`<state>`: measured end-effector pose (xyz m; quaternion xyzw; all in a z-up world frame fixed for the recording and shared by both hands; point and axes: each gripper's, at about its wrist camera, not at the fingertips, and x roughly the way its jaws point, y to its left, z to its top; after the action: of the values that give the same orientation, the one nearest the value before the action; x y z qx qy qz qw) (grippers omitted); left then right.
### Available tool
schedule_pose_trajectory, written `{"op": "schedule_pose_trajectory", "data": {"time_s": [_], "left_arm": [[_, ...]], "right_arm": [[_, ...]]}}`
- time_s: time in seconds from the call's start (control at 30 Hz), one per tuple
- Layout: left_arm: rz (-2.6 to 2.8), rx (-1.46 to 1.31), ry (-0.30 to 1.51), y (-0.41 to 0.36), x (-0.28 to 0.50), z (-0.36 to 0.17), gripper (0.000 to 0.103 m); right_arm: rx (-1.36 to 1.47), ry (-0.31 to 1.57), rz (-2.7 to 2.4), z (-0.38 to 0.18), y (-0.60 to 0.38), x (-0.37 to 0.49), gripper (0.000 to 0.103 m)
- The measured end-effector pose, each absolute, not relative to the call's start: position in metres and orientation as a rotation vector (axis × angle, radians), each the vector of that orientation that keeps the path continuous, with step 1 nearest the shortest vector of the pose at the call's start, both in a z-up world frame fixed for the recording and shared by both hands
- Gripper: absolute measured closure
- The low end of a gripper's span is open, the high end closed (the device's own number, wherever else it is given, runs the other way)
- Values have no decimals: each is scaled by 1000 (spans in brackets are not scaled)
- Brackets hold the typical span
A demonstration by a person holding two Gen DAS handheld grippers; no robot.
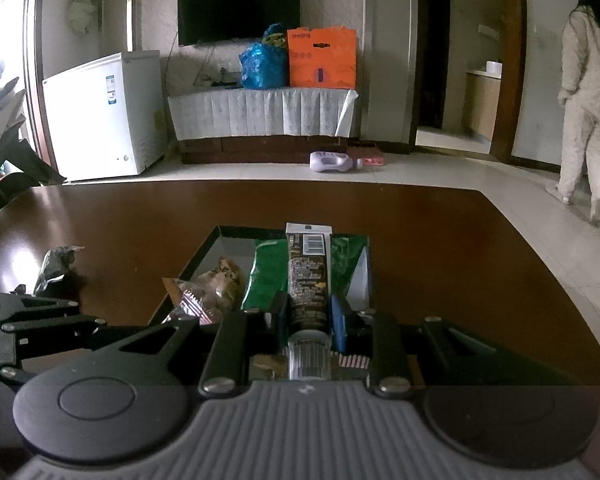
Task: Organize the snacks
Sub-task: 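Carry the black tube and orange packet over the open box with both grippers, then open the left gripper to drop the orange packet while the right gripper releases the black tube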
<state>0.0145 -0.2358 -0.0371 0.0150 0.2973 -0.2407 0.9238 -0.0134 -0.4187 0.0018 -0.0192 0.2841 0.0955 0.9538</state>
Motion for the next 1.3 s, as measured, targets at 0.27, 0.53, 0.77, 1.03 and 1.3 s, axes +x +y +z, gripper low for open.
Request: {"op": "schedule_pose_trajectory", "data": {"time_s": [0.27, 0.53, 0.77, 1.03, 1.3], "left_arm": [[-479, 34, 616, -236, 14, -38, 65], [-474, 37, 622, -241, 14, -39, 65], [-471, 39, 625, -241, 14, -39, 65], [-469, 39, 623, -242, 16, -39, 65], [-471, 47, 636, -244, 18, -42, 65]], "right_arm": [[-46, 596, 197, -5, -419, -13, 81], [-51, 610, 206, -7, -419, -10, 81], [-57, 629, 217, -11, -417, -4, 81], [-56, 636, 224, -13, -420, -4, 81], [-73, 664, 234, -21, -417, -2, 81]]}}
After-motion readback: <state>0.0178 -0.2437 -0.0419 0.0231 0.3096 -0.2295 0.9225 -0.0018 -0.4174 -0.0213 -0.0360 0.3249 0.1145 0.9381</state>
